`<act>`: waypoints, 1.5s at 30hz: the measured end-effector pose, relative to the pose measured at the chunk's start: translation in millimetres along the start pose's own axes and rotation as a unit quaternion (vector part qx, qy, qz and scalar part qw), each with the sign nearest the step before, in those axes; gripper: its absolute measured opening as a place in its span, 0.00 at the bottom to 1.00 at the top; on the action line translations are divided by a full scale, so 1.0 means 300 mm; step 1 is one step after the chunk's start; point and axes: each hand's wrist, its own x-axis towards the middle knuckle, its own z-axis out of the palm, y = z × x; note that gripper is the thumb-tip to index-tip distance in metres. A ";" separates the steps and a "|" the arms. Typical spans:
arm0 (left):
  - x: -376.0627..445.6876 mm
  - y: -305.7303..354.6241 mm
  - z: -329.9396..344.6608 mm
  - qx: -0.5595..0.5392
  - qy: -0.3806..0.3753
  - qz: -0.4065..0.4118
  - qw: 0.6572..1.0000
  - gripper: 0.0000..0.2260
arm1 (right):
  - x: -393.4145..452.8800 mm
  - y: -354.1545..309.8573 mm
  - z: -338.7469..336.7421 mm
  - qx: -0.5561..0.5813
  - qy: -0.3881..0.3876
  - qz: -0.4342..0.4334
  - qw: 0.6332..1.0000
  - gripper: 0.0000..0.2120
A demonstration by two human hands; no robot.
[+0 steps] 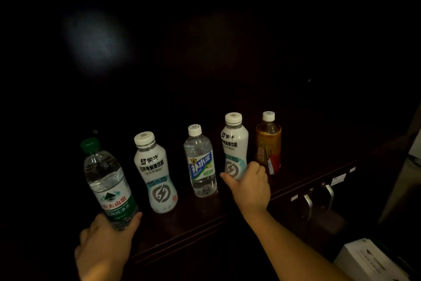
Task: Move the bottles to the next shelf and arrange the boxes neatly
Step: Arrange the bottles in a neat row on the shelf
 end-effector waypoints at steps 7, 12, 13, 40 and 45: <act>-0.010 0.005 -0.007 0.009 -0.004 0.006 1.000 0.38 | 0.000 0.034 0.020 0.046 -0.030 -0.025 0.998 0.31; -0.011 0.012 -0.015 0.000 -0.013 -0.004 1.000 0.39 | -0.002 0.027 0.028 -0.011 -0.015 -0.022 1.000 0.42; -0.011 0.014 -0.016 -0.004 -0.015 -0.005 1.000 0.39 | -0.002 0.030 0.032 -0.014 -0.015 -0.024 1.000 0.42; -0.002 0.017 -0.022 -0.010 -0.031 -0.027 0.999 0.43 | 0.184 0.120 -0.058 -0.040 0.057 0.106 0.992 0.48; 0.002 0.013 -0.012 0.000 -0.023 -0.026 0.999 0.43 | 0.193 0.135 -0.040 -0.048 0.047 0.107 0.992 0.42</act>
